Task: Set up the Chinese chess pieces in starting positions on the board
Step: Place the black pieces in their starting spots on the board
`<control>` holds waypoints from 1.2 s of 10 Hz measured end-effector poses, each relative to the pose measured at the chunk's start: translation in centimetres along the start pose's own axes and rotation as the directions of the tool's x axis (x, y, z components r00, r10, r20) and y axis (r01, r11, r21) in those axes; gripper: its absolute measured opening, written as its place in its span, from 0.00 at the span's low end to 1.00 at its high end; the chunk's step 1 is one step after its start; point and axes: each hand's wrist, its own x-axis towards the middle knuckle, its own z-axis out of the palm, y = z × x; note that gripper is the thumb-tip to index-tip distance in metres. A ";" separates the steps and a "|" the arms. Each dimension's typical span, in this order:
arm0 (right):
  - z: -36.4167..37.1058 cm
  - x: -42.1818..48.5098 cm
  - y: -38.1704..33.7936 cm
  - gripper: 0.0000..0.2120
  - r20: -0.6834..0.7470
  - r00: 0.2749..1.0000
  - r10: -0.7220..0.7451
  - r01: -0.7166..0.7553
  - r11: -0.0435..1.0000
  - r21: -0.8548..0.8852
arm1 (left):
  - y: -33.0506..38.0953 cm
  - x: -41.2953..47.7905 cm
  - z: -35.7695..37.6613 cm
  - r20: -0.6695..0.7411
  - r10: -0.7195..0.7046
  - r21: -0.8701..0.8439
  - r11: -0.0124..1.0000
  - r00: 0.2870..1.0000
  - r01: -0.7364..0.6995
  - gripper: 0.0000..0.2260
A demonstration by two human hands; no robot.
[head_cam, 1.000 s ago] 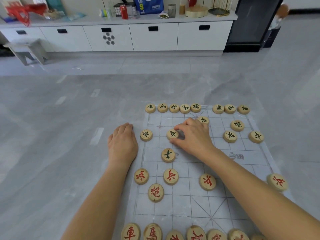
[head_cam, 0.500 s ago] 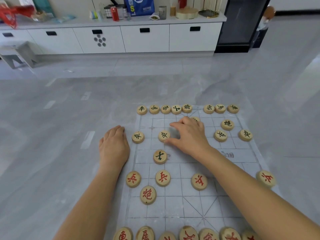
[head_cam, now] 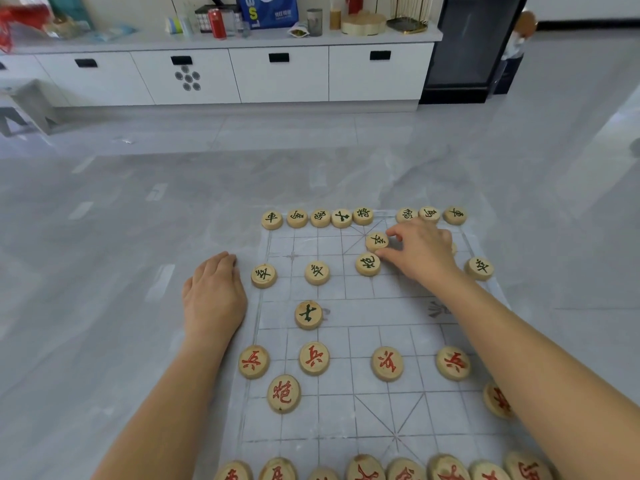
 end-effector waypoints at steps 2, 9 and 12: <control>0.5 0.4 -0.5 0.20 -0.008 1.000 0.000 0.000 1.000 -0.004 | 0.0 -0.1 -0.1 0.002 -0.005 0.003 1.000 1.000 0.005 0.17; -1.9 0.4 -5.7 0.19 -0.003 0.993 -0.122 0.119 0.968 0.219 | 0.1 -0.1 -0.2 0.001 0.001 -0.012 1.000 1.000 -0.001 0.17; -5.0 -2.3 0.2 0.15 0.127 0.991 -0.029 0.012 0.991 0.130 | 0.1 0.0 -0.1 -0.005 0.009 -0.005 1.000 1.000 -0.009 0.17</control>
